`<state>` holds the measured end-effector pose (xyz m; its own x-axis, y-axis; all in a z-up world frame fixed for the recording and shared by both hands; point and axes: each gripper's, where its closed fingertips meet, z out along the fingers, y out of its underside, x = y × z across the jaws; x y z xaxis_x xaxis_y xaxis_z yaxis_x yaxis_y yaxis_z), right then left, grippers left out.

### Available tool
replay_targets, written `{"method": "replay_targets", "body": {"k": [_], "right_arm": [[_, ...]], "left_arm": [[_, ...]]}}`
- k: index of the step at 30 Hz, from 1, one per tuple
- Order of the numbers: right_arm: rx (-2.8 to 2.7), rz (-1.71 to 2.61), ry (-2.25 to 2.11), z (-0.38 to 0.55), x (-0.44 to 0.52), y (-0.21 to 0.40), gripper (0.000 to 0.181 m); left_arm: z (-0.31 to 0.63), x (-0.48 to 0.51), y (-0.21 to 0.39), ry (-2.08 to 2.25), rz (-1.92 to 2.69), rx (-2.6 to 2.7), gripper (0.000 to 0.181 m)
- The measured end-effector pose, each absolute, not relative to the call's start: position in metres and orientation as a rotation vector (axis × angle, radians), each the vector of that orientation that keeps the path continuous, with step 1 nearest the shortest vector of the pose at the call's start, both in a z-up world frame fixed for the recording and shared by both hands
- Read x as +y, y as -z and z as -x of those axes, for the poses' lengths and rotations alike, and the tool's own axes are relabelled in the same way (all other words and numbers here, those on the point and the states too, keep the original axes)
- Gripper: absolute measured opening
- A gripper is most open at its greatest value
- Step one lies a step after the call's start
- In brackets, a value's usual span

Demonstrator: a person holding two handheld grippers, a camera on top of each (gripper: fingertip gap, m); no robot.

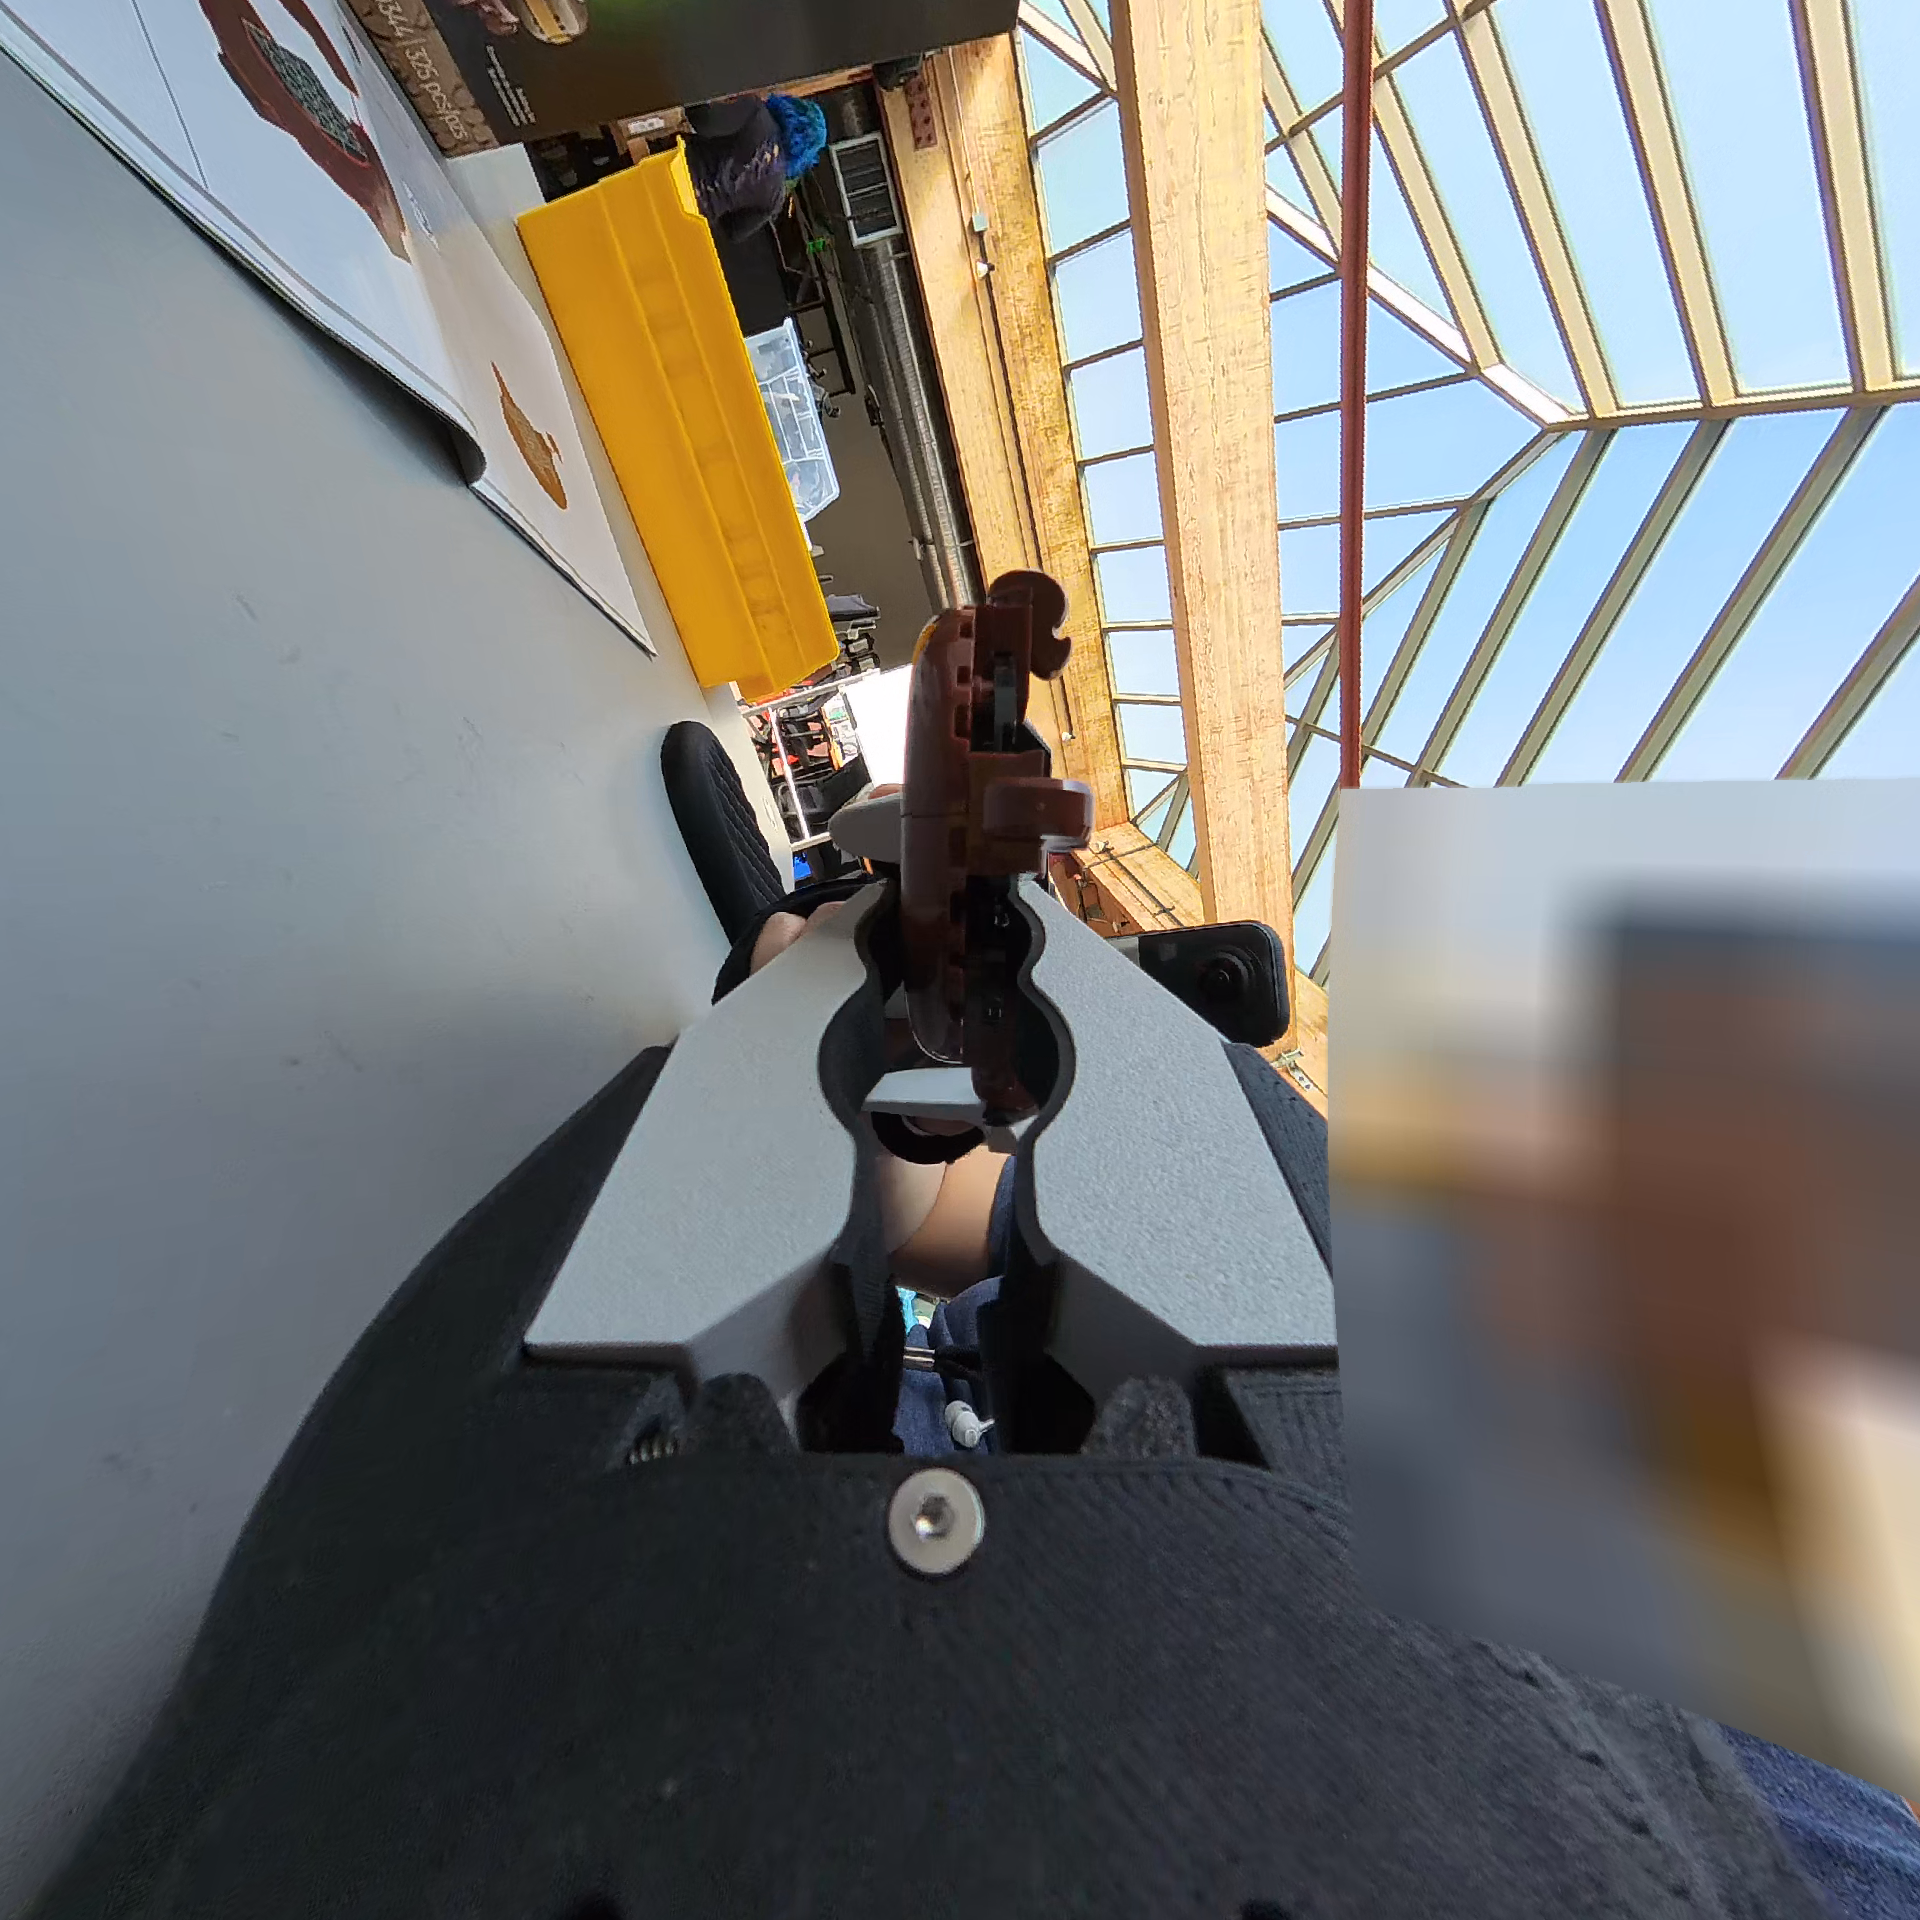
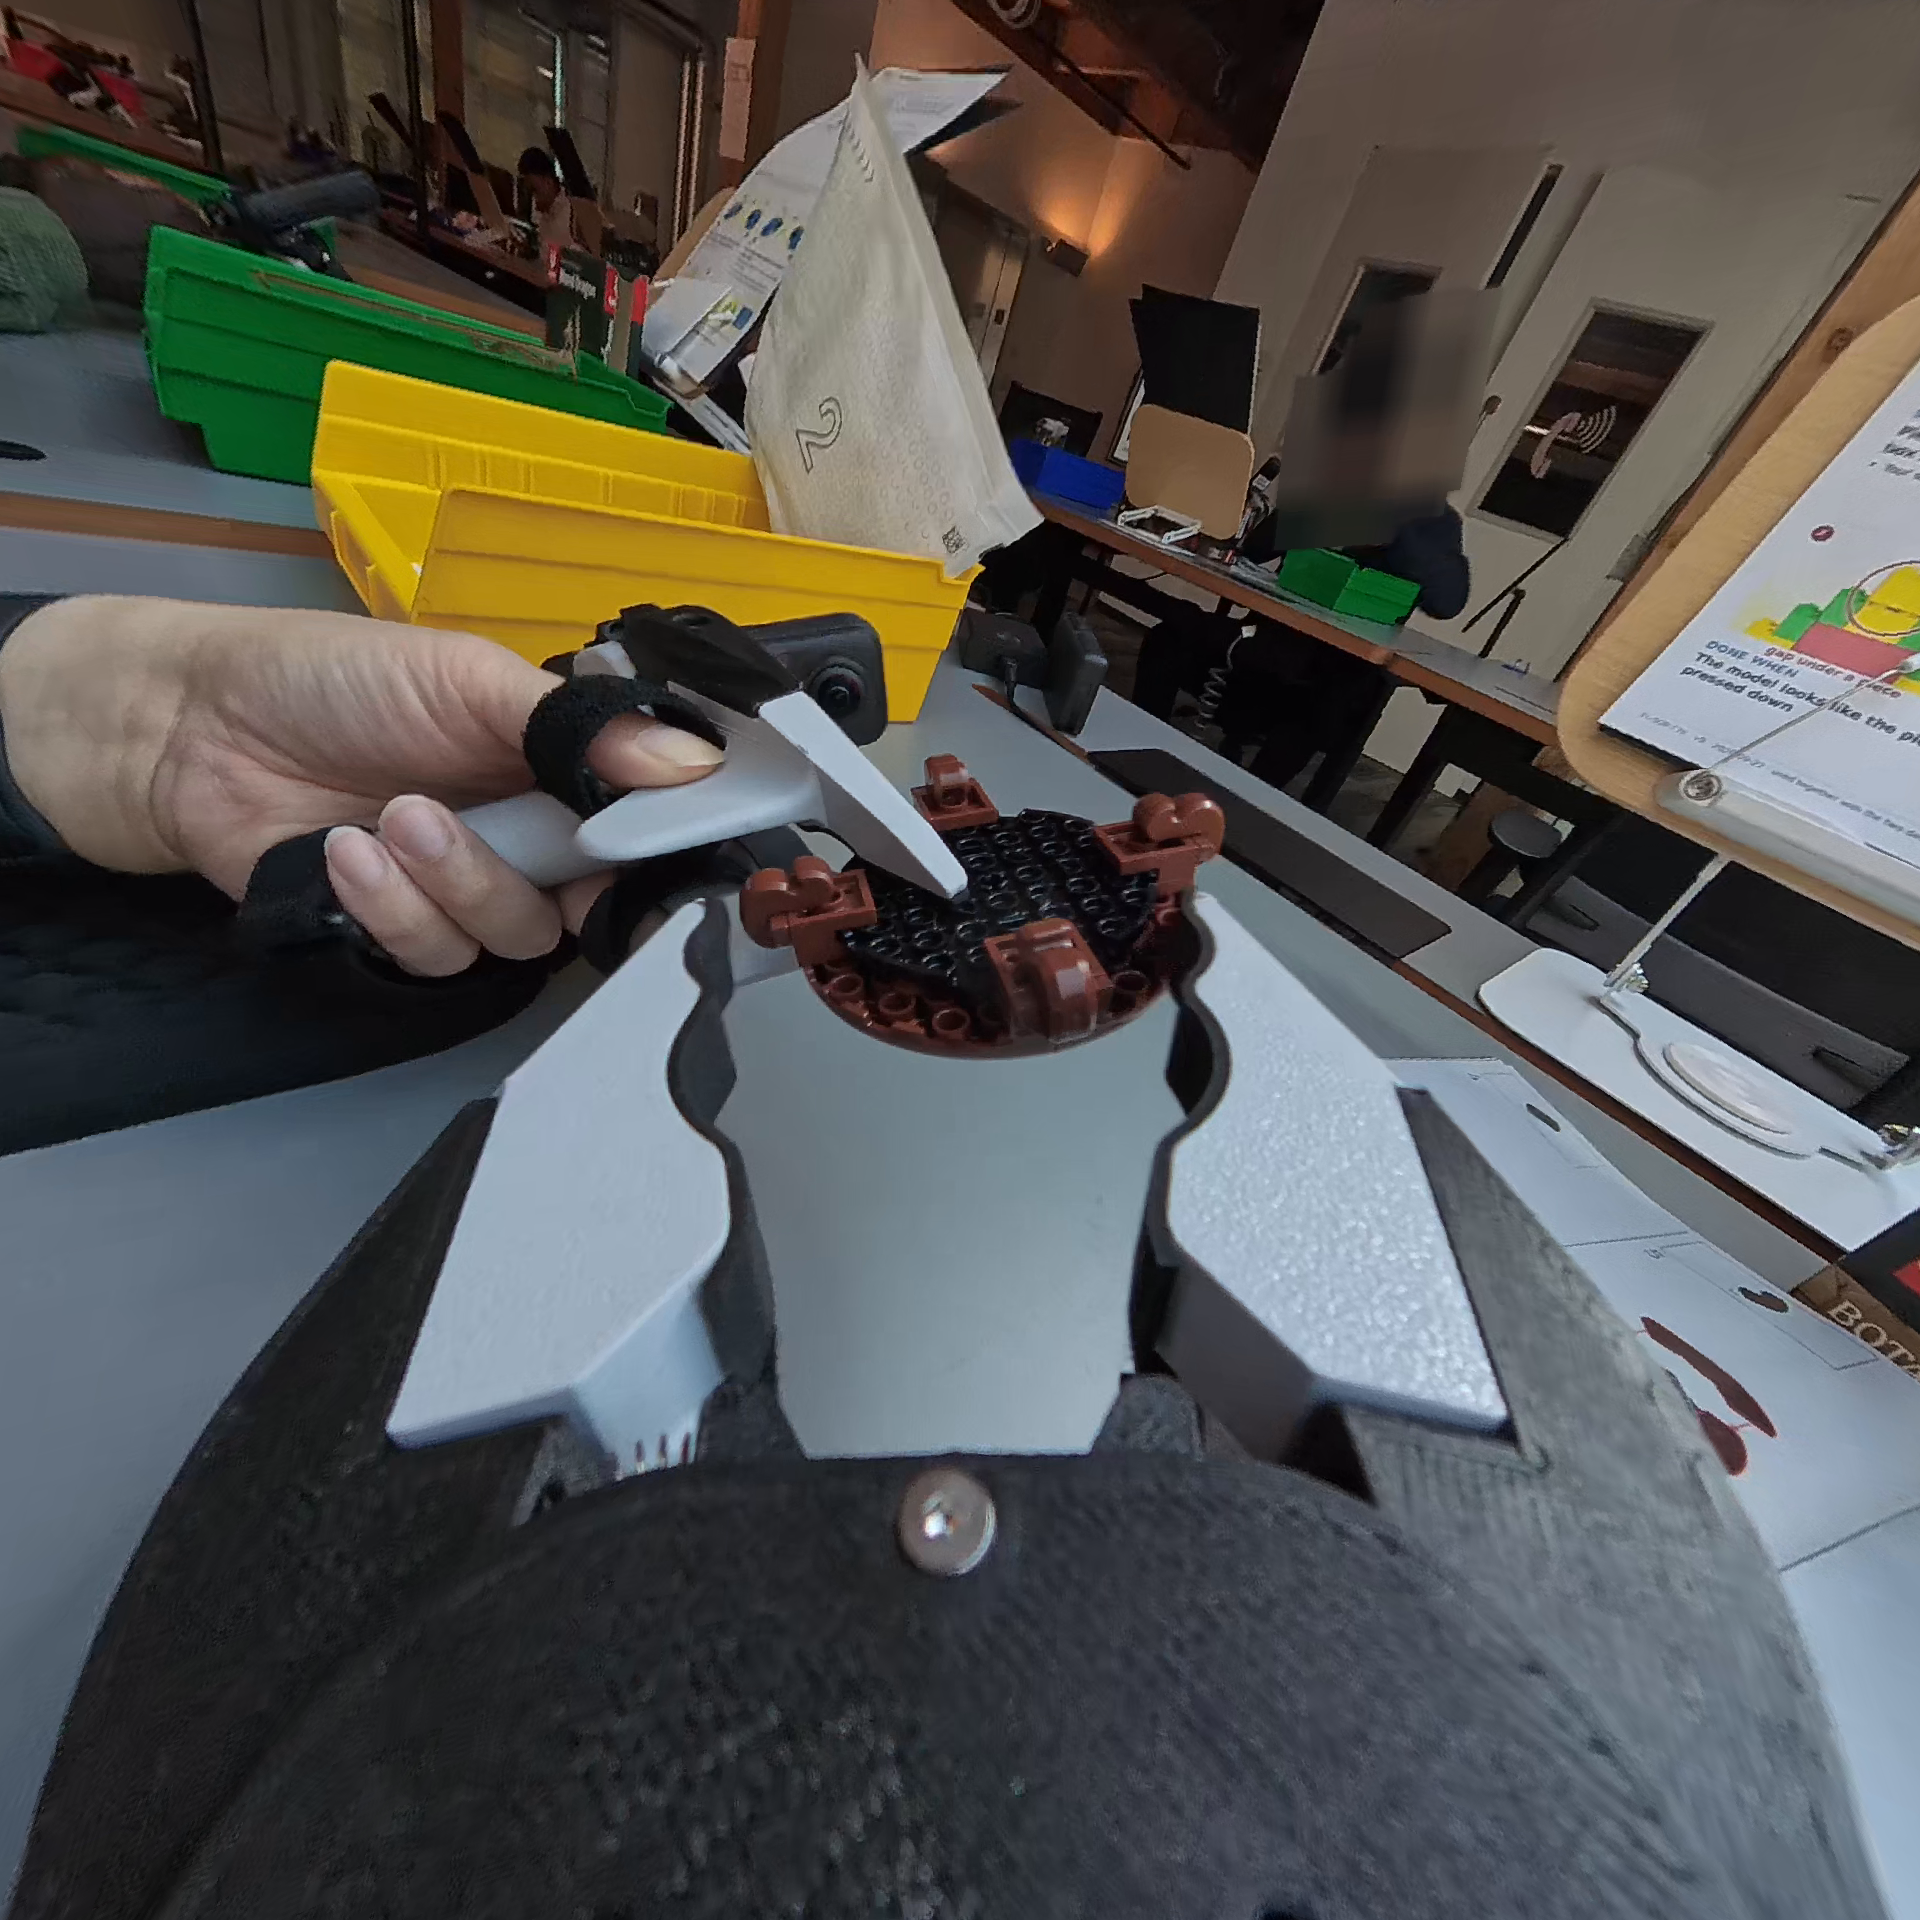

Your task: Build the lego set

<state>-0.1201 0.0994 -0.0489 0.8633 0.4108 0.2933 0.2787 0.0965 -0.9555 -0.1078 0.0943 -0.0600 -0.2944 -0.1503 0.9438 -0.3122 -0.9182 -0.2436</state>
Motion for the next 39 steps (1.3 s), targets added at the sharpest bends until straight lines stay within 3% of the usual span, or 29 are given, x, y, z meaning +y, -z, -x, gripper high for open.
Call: {"method": "replay_targets", "body": {"k": [1, 2, 7, 12, 18, 39], "right_arm": [[-0.529, 1.472, -0.104, 0.116, 0.099, 0.042, 0.107], [-0.487, 1.456, -0.119, 0.111, 0.099, 0.037, 0.114], [-0.311, 1.405, -0.205, 0.1, 0.101, 0.027, 0.116], [-0.399, 1.414, -0.118, 0.118, 0.112, 0.036, 0.129], [-0.439, 1.381, 0.061, 0.12, 0.111, 0.035, 0.13], [-0.433, 1.405, -0.046, 0.125, 0.111, 0.045, 0.136]], "left_arm": [[0.108, 0.097, 0.057, -2.403, -1.81, -0.591, 0.017], [0.109, 0.103, 0.055, -2.438, -1.836, -0.584, 0.017], [0.108, 0.133, 0.052, -2.569, -2.124, -0.469, 0.016], [0.099, 0.132, 0.034, -2.684, -2.162, -0.371, 0.016], [0.095, 0.126, 0.043, -2.669, -2.117, -0.254, 0.016], [0.092, 0.123, 0.049, -2.664, -2.09, -0.251, 0.016]]}}
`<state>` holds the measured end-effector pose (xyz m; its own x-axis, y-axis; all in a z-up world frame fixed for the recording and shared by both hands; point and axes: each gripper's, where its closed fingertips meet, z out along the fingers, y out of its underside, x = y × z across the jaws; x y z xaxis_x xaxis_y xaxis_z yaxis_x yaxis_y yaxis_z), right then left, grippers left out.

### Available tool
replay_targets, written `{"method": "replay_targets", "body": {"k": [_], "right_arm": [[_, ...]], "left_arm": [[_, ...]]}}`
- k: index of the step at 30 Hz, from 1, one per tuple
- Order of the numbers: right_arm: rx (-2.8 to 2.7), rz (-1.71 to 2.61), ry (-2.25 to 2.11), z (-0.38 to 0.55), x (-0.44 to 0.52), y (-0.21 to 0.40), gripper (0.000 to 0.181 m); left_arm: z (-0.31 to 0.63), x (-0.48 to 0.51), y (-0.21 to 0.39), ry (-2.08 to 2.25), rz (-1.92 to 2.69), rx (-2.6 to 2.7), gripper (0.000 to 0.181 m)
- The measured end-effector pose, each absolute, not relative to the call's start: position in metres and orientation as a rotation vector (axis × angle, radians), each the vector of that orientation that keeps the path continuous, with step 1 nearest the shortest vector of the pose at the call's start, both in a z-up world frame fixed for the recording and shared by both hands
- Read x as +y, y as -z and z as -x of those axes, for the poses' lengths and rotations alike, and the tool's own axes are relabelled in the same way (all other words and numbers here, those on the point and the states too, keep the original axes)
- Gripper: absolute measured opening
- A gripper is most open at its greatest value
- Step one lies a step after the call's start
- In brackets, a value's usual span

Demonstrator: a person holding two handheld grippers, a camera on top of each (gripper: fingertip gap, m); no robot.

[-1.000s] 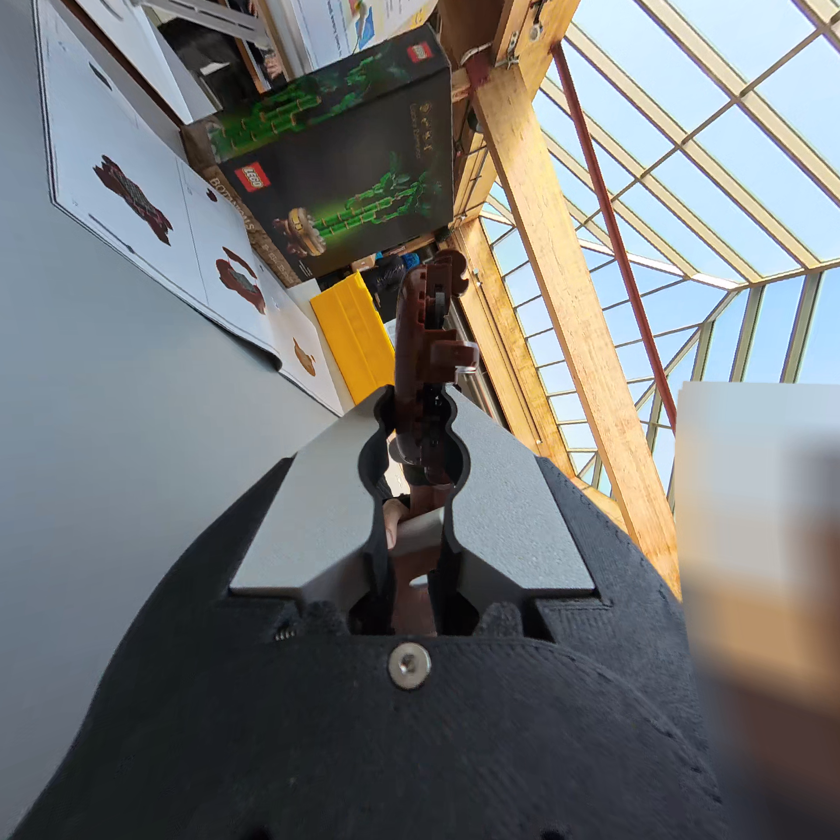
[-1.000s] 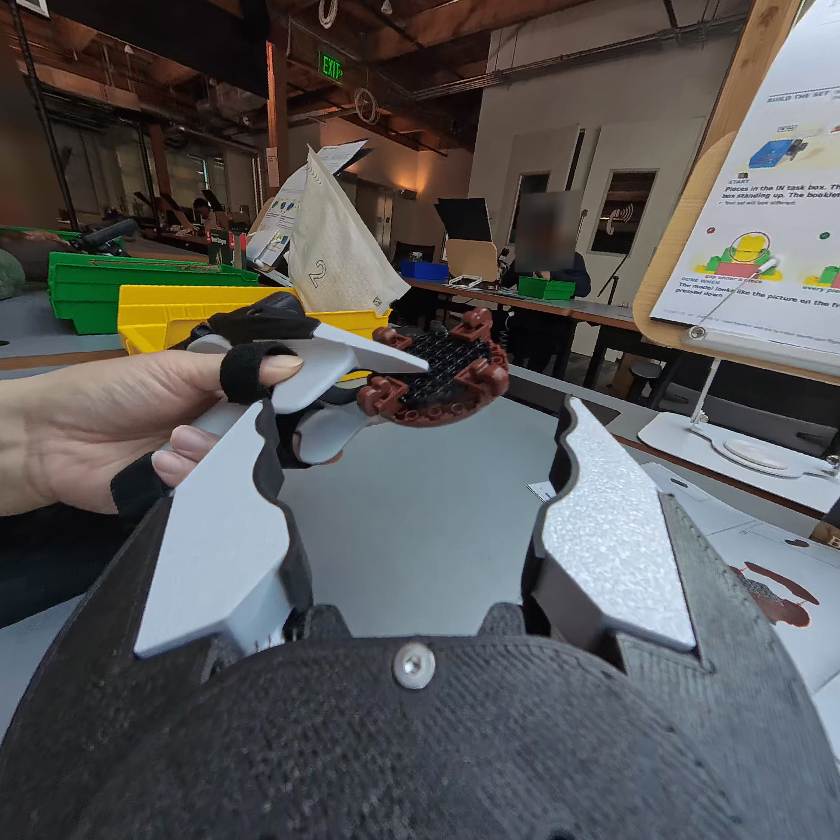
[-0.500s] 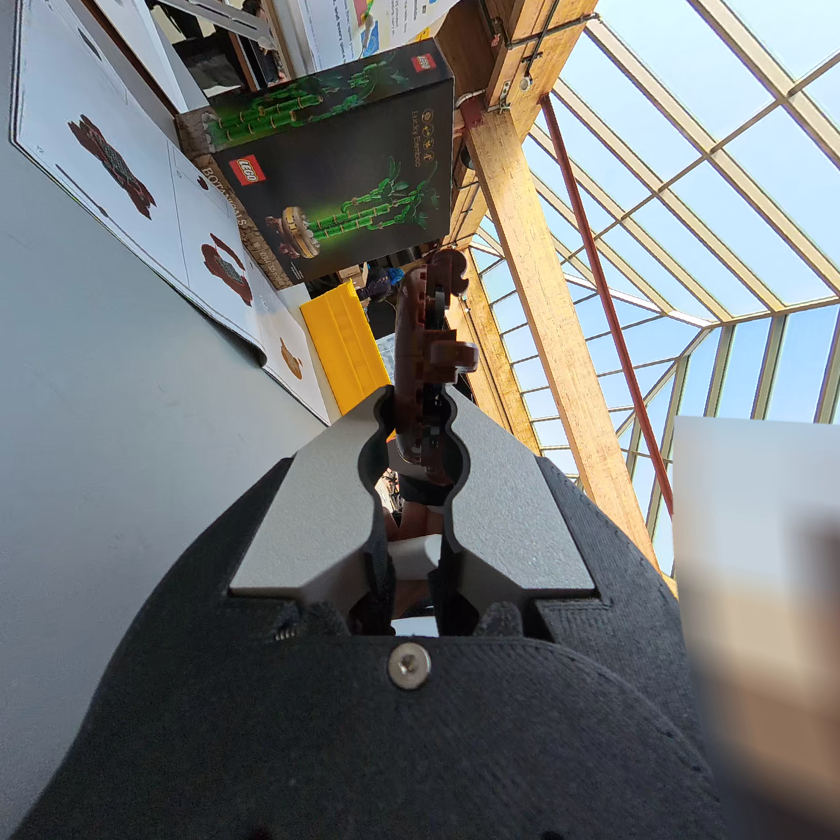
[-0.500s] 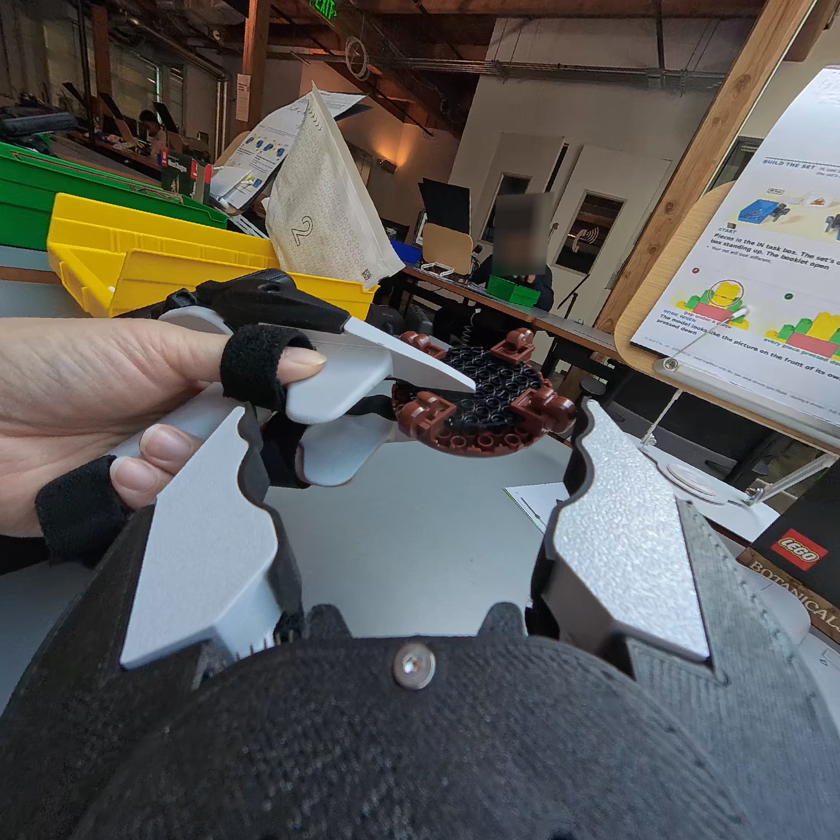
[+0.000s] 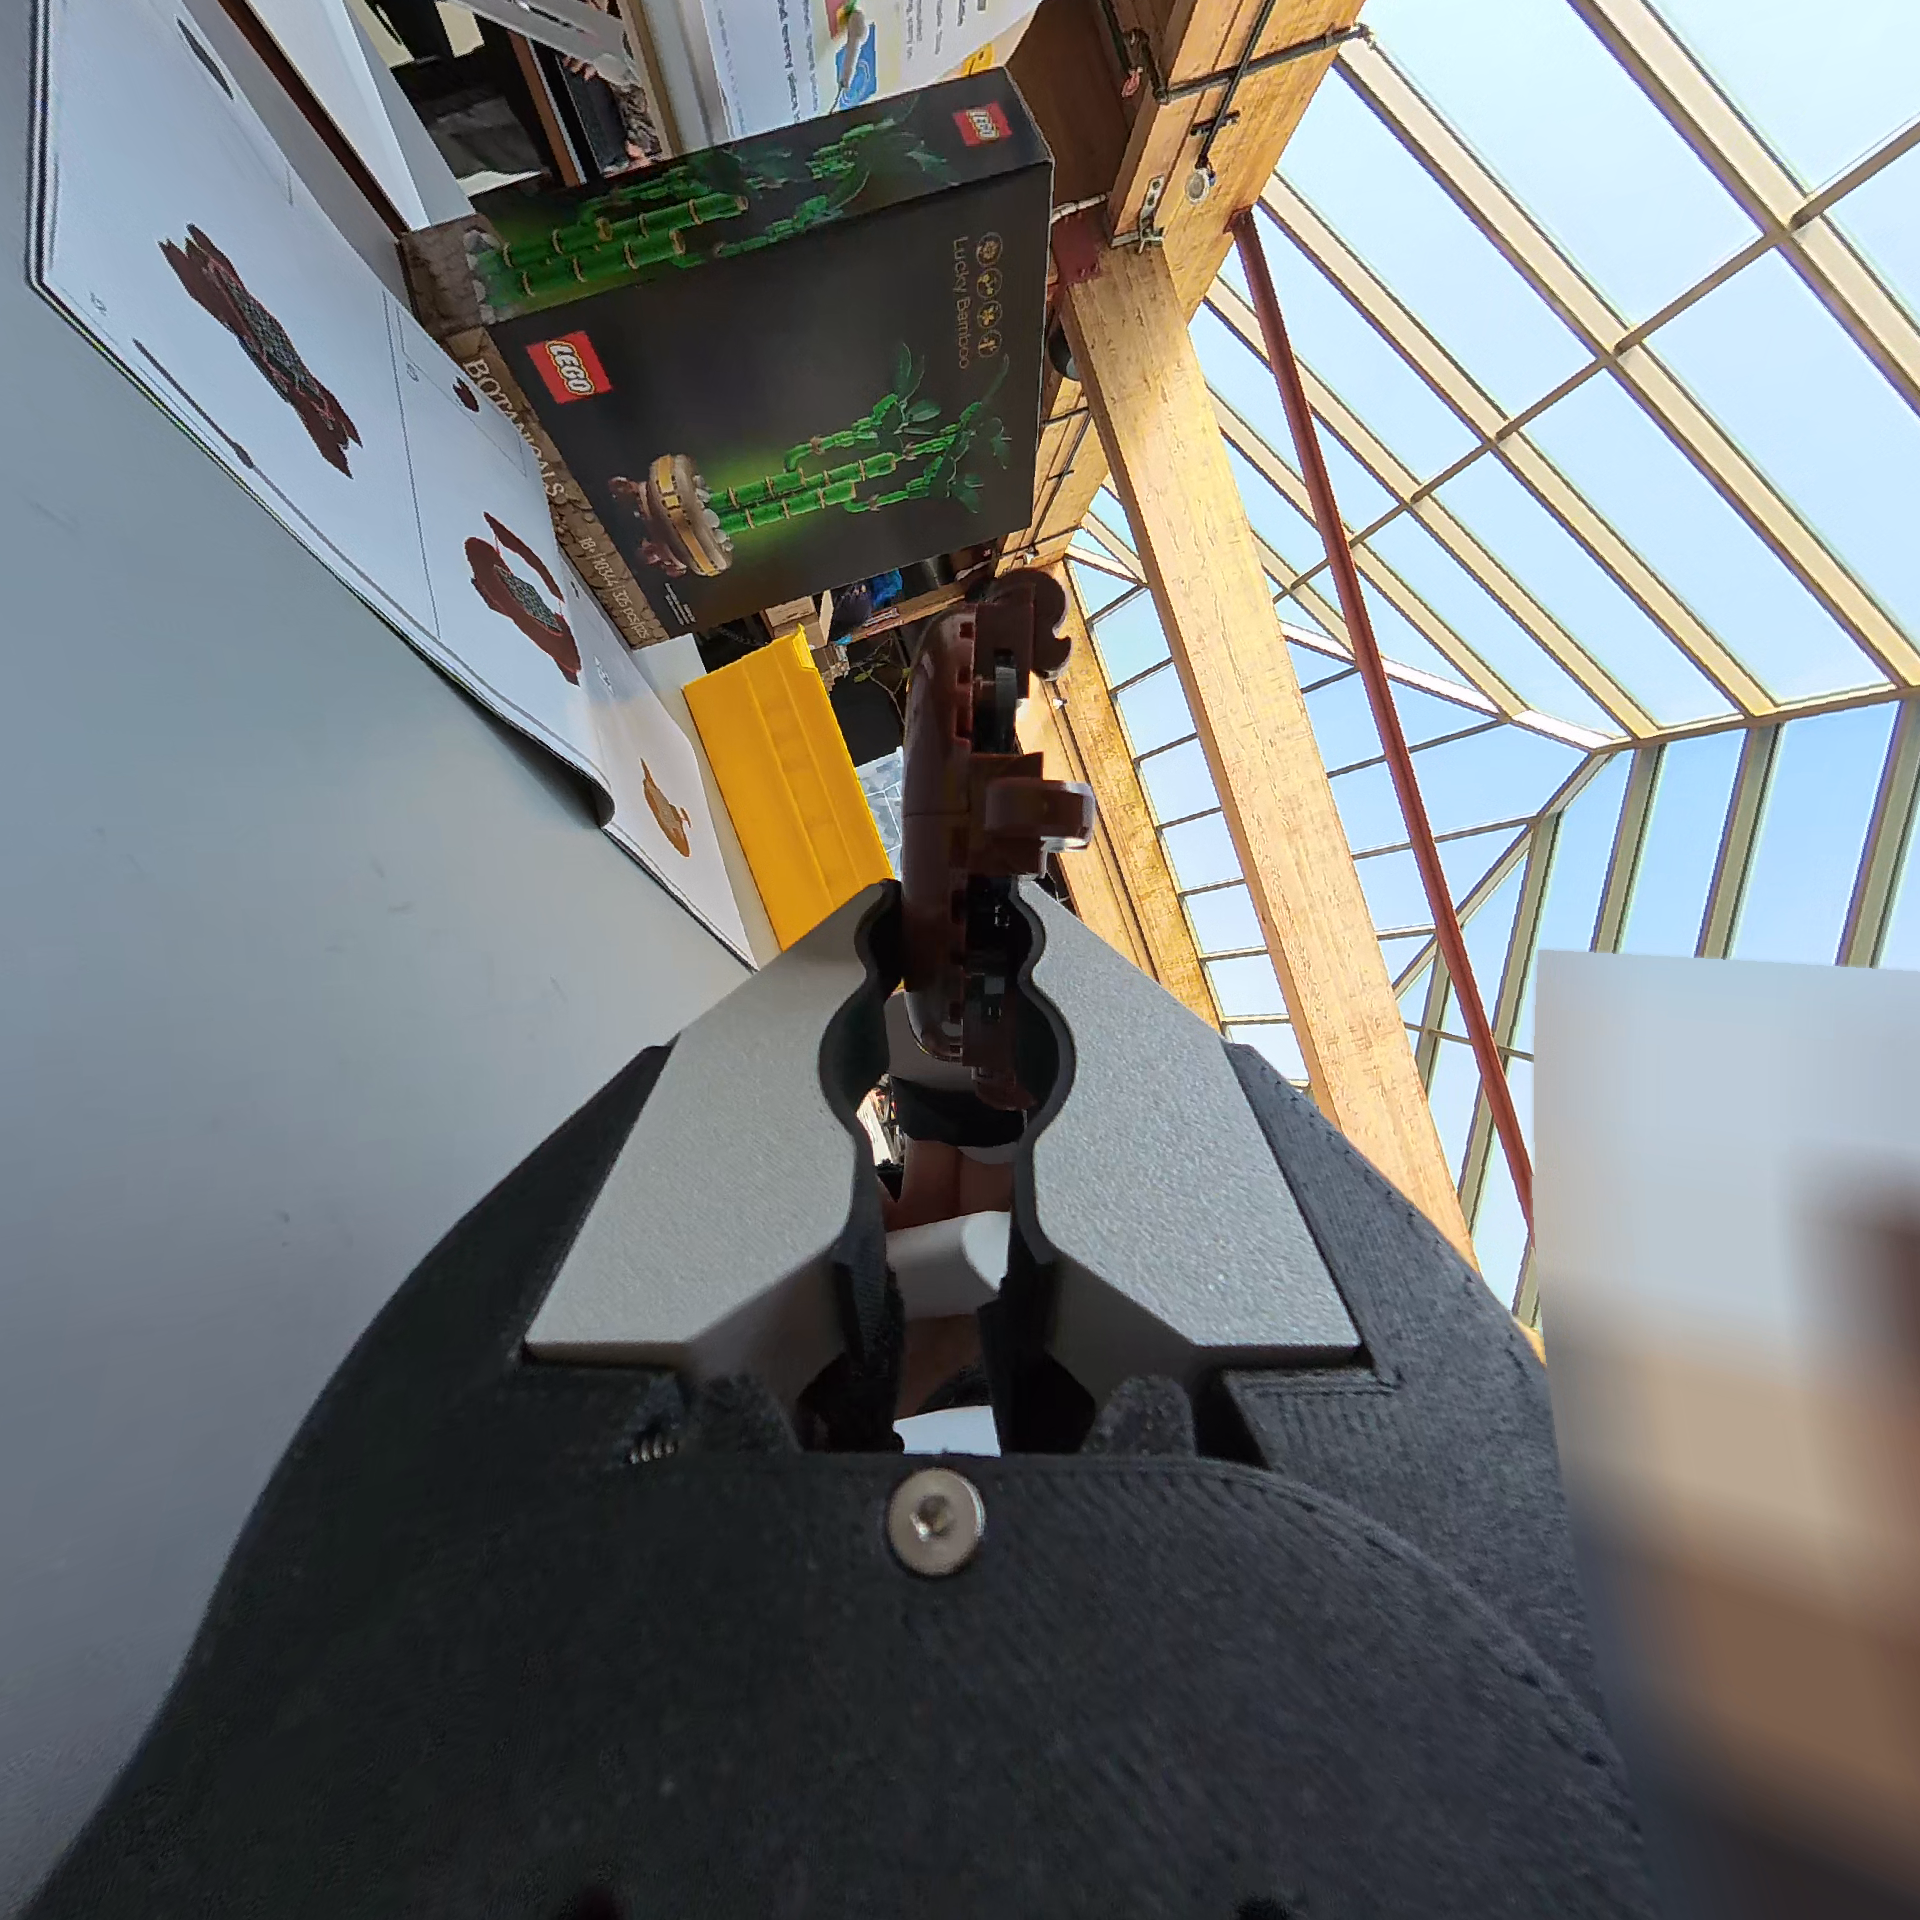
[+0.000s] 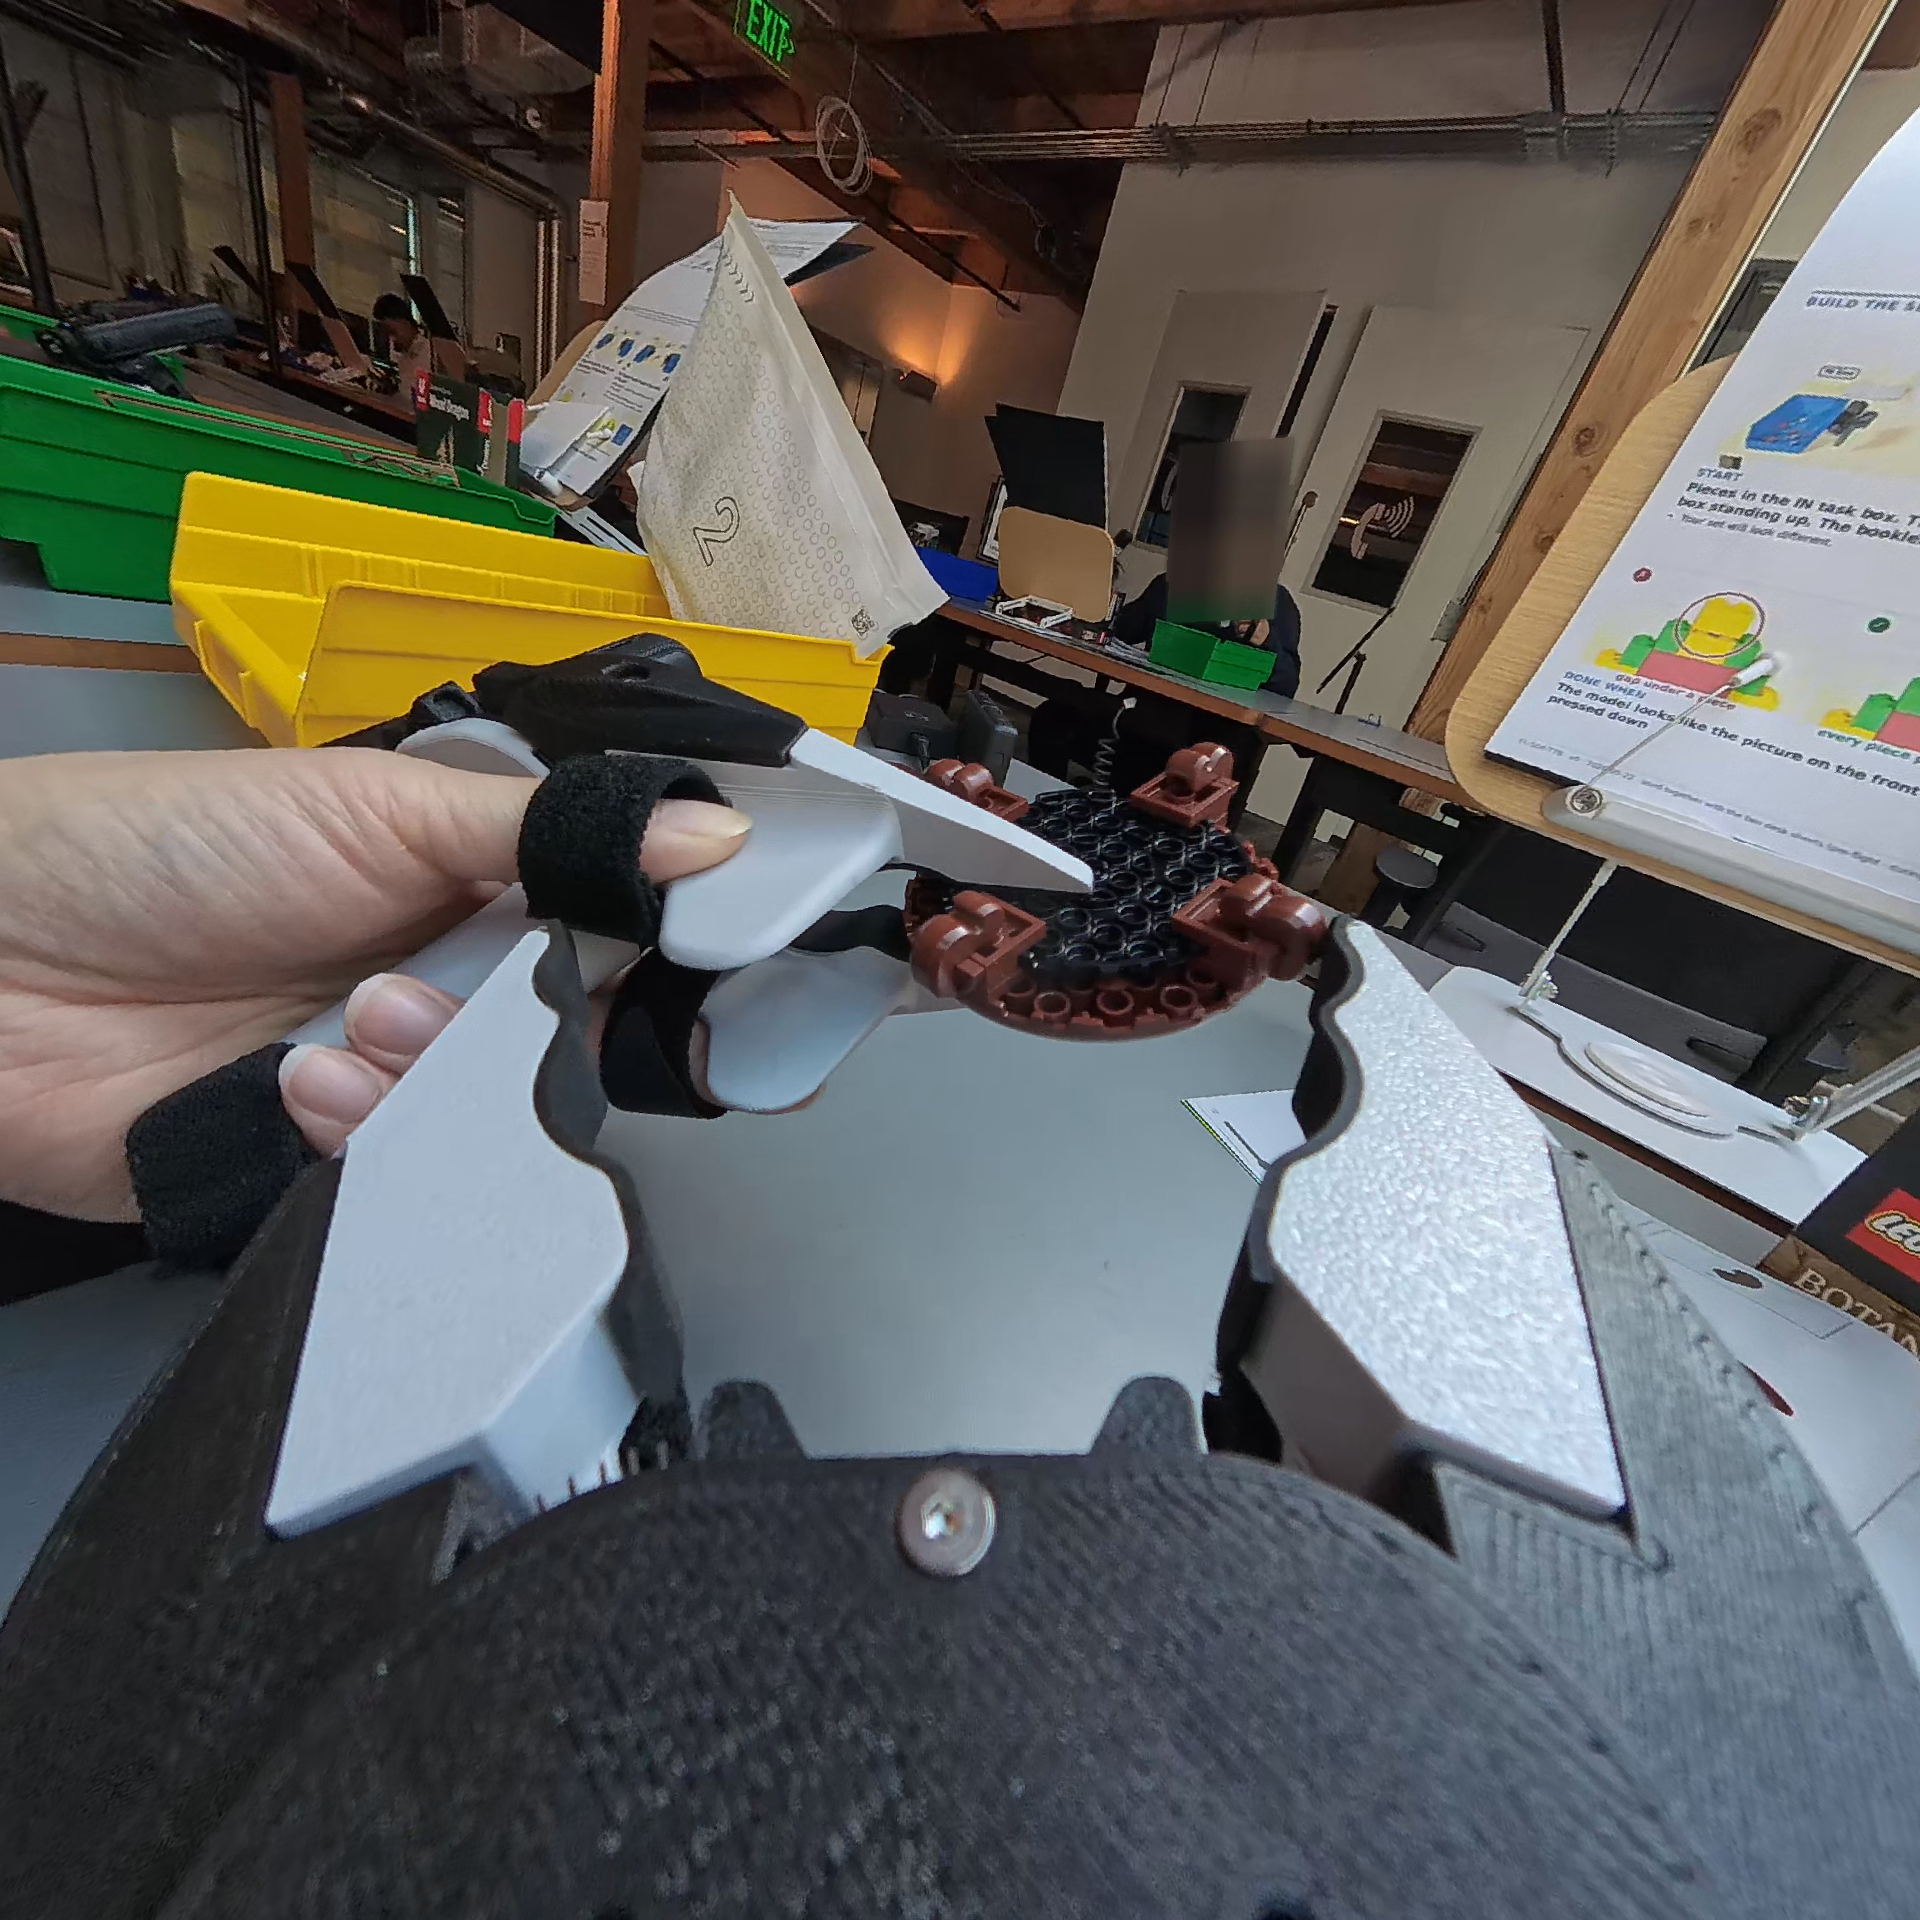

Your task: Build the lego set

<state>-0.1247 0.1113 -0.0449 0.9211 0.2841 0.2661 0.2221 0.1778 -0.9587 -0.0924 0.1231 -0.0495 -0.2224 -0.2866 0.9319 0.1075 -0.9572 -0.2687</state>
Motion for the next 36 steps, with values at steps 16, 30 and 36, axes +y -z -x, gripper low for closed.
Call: {"method": "replay_targets", "body": {"k": [16, 30, 36], "right_arm": [[-0.455, 1.412, -0.003, 0.128, 0.11, 0.051, 0.141], [-0.435, 1.45, -0.018, 0.132, 0.114, 0.056, 0.145], [-0.405, 1.461, -0.021, 0.127, 0.116, 0.056, 0.141]], "left_arm": [[0.093, 0.123, 0.05, 2.291, 1.76, 0.194, 0.016], [0.094, 0.126, 0.054, 2.258, 1.765, 0.201, 0.016], [0.093, 0.126, 0.057, 2.261, 1.775, 0.179, 0.016]]}}
